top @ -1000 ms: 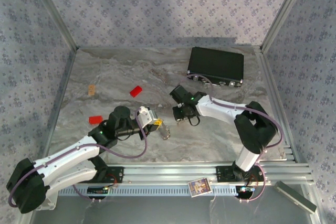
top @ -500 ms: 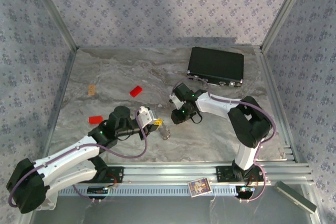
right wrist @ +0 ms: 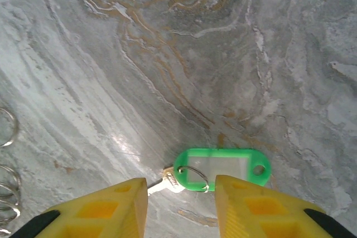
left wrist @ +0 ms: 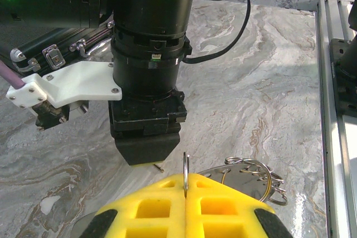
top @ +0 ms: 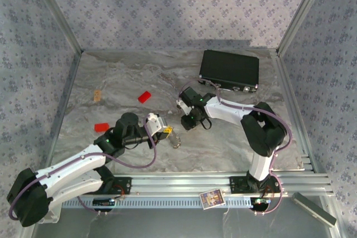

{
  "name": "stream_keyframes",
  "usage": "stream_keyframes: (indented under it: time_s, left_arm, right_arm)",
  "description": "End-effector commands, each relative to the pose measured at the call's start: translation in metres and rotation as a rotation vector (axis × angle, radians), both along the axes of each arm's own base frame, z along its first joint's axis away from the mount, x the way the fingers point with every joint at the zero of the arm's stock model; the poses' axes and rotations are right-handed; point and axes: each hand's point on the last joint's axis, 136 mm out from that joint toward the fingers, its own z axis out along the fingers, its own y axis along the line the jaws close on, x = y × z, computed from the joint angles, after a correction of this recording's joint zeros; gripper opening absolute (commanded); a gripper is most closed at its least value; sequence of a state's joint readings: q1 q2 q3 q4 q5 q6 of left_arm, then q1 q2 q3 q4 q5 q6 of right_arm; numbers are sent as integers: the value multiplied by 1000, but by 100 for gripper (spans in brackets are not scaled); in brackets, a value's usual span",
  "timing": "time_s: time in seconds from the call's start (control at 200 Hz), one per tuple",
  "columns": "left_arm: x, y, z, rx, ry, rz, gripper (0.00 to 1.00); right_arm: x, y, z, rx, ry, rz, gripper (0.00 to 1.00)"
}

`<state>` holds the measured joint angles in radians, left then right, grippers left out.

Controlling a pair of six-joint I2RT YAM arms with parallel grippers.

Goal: Put the keys on the keyring

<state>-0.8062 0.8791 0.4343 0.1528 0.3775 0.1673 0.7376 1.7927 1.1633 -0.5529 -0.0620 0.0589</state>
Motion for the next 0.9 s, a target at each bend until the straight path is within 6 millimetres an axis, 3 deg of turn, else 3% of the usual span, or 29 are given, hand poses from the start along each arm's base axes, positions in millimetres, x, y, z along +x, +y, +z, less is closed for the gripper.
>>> stream_keyframes:
  time_s: [0.0,0.245,0.61,0.895]
  left_arm:
    - [-3,-5,12,-30,-32,-33,0]
    - [-3,-6,12,-31,-34,-34,0]
    - [-3,-6,12,-29,-33,-35,0]
    - [-2,-6,13,-31,-33,-35,0]
  right_arm:
    - [11,-5,0,-55,-15,0,36]
    - [2,1,-4,-35,48,19,31]
    - [3,-12,-18,-113,65,-4,30]
    - [2,-7,-11,-79,62,-7,15]
